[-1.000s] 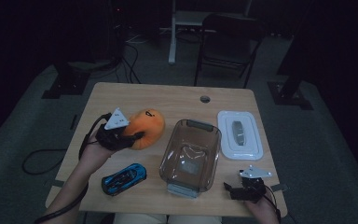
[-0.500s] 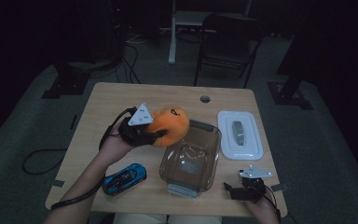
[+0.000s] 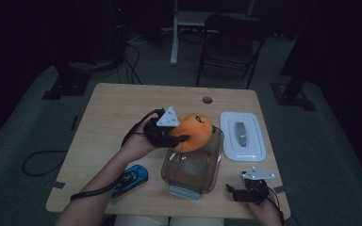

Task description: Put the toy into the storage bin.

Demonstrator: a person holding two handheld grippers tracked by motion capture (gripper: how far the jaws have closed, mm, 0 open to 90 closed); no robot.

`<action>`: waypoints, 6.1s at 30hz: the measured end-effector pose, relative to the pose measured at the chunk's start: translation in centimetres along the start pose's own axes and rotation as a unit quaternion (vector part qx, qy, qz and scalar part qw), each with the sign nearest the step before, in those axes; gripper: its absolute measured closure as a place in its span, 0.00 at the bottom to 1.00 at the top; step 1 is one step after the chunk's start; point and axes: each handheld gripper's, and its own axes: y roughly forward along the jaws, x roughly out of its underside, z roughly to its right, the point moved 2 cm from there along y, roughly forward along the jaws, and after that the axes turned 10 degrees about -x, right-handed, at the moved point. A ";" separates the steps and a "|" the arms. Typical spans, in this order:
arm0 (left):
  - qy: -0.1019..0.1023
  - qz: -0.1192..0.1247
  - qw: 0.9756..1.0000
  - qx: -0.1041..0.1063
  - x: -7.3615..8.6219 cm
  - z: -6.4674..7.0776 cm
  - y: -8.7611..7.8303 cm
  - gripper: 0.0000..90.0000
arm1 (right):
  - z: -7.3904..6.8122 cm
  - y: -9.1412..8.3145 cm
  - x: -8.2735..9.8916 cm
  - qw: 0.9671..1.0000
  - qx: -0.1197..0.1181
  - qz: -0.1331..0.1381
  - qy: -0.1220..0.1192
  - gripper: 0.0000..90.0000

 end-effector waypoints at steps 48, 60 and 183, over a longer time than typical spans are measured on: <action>-0.008 -0.093 0.993 0.077 1.1 1.9 6.6 0.48 | 0.0 0.0 0.0 1.000 0.000 0.000 0.001 0.16; 0.001 -0.137 0.987 0.089 1.4 2.4 7.5 0.46 | 0.0 0.0 0.0 1.000 0.000 0.000 0.001 0.16; -0.136 -0.184 0.974 -0.010 19.0 0.6 -5.1 0.14 | 0.0 0.0 0.0 1.000 0.001 0.000 0.002 0.15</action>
